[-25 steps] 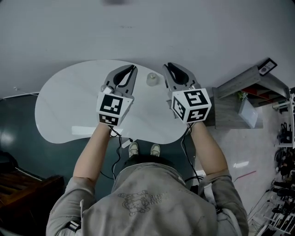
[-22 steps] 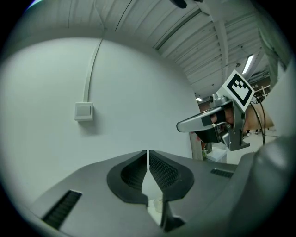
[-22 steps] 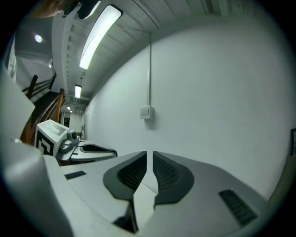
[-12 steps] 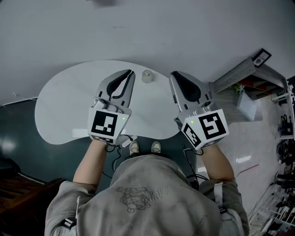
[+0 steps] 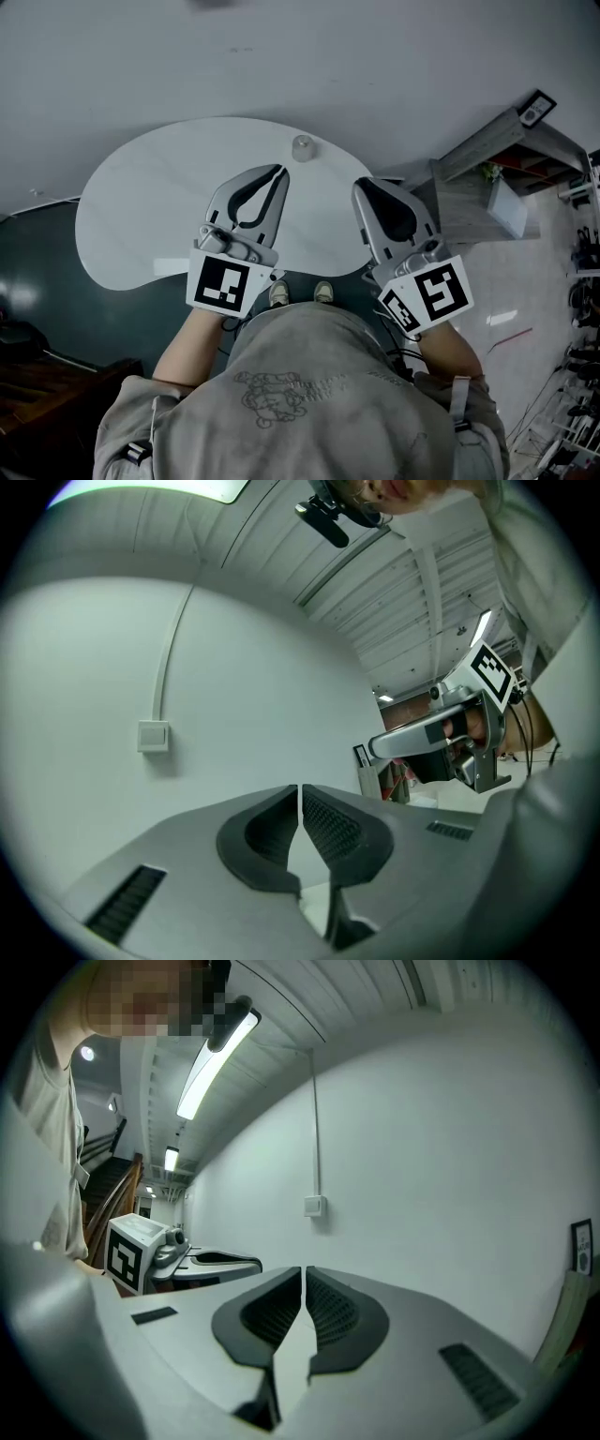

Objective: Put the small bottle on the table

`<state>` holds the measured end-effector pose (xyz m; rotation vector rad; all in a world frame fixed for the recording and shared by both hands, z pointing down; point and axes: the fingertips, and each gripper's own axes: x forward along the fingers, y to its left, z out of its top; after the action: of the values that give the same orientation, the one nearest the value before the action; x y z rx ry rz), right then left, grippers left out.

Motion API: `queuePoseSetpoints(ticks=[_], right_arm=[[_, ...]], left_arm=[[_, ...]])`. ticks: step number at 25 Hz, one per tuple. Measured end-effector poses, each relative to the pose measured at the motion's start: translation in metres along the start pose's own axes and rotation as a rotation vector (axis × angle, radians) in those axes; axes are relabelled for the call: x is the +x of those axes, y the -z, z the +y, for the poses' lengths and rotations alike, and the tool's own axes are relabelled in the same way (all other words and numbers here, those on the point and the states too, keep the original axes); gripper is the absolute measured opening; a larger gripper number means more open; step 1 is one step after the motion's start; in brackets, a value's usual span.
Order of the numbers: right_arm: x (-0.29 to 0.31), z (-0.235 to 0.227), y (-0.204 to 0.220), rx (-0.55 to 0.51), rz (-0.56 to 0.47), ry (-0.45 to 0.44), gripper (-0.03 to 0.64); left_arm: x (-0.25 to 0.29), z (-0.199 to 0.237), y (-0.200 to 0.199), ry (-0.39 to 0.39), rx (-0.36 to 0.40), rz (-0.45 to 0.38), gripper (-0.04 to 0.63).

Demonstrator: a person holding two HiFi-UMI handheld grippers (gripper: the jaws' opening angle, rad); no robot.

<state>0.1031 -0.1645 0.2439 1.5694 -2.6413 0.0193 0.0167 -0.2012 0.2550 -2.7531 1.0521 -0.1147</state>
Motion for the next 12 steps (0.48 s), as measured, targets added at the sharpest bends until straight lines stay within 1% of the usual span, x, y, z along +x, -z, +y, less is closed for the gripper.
queuePoseSetpoints(ticks=[2,12], right_arm=[[-0.003,0.003,0.005,-0.001,0.009,0.002,0.037],[-0.007,-0.001,0.042,0.027,0.089,0.026,0.035]], left_arm=[[-0.003,-0.002,0.005,0.002,-0.020,0.009,0.027],[-0.007,-0.021,0.028,0.037,-0.037,0.066,0.026]])
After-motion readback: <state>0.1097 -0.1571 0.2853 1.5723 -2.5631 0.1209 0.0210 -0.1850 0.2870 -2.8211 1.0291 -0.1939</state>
